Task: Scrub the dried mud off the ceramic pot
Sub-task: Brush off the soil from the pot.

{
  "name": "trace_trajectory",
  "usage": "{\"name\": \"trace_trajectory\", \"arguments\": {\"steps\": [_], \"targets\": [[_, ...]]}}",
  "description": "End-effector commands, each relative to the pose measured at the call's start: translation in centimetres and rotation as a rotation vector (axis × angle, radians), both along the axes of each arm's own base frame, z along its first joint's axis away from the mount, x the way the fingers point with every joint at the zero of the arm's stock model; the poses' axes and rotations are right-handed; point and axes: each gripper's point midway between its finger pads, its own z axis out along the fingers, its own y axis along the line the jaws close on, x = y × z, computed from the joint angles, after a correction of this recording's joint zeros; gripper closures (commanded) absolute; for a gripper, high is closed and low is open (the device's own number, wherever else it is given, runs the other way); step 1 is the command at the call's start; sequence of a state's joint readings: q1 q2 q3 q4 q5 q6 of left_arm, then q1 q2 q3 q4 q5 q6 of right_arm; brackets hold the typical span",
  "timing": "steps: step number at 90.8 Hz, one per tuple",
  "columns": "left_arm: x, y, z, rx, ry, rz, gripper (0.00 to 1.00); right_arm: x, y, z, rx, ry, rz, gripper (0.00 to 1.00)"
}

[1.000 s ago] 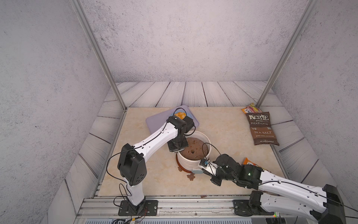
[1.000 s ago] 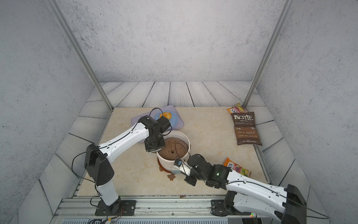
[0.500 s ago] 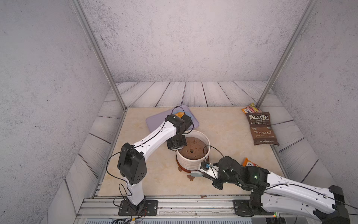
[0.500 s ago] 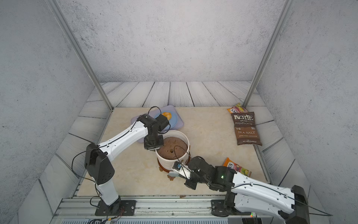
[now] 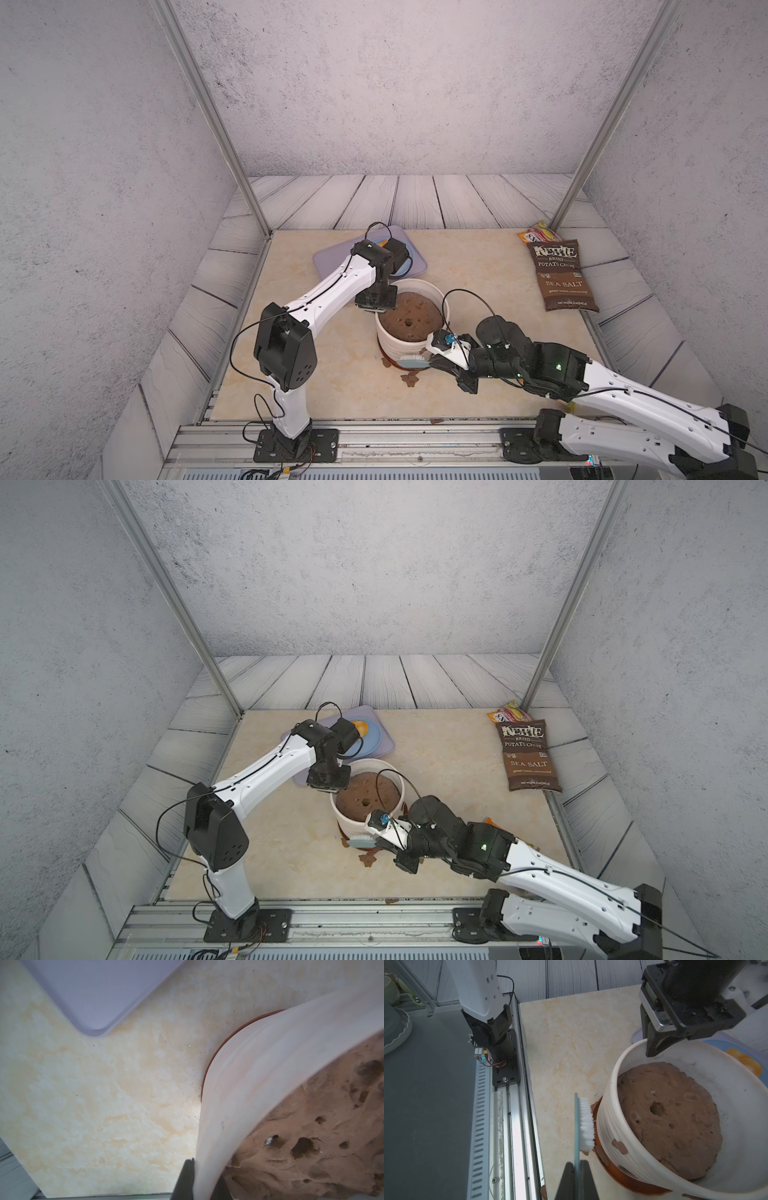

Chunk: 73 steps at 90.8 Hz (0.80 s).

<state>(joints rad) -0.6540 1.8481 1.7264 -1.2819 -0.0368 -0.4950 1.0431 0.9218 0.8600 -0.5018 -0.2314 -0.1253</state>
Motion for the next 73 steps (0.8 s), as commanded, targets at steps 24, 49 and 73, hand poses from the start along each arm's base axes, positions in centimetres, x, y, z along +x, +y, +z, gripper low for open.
{"name": "trace_trajectory", "arguments": {"steps": [24,49,73], "targets": [[0.6,1.0,-1.5,0.101,0.030,-0.248,1.00,4.4,-0.9,-0.4,-0.023,-0.042,-0.098,1.00],[0.3,0.7,-1.5,0.073,0.033,-0.261,1.00,5.3,-1.7,-3.5,-0.089,0.004,-0.147,1.00],[0.5,0.6,-1.3,0.069,0.020,-0.274,1.00,3.4,-2.2,-6.1,-0.113,0.093,-0.110,1.00]]}}
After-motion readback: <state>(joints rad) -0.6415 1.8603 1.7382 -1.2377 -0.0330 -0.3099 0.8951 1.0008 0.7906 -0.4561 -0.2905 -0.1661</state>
